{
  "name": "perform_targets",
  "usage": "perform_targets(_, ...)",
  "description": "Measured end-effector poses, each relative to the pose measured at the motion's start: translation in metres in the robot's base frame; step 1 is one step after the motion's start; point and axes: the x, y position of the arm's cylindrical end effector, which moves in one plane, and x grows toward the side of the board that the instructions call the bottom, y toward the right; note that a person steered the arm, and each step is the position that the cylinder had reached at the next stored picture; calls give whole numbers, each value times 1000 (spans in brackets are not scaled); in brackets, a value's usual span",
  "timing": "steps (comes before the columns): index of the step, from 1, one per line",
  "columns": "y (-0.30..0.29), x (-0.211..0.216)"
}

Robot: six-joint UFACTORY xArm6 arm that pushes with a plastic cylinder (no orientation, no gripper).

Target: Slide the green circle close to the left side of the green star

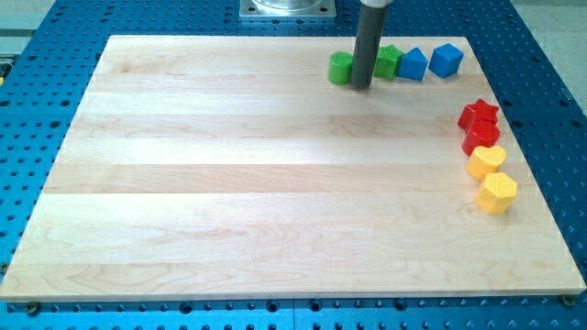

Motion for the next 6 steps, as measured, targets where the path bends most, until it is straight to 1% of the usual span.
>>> perform_targets(1, -8, 46)
perform_targets(2, -32, 49)
perform_targets(3, -45, 10)
perform_targets(4, -101, 17)
perform_targets(5, -102, -32)
perform_targets(6, -71, -24)
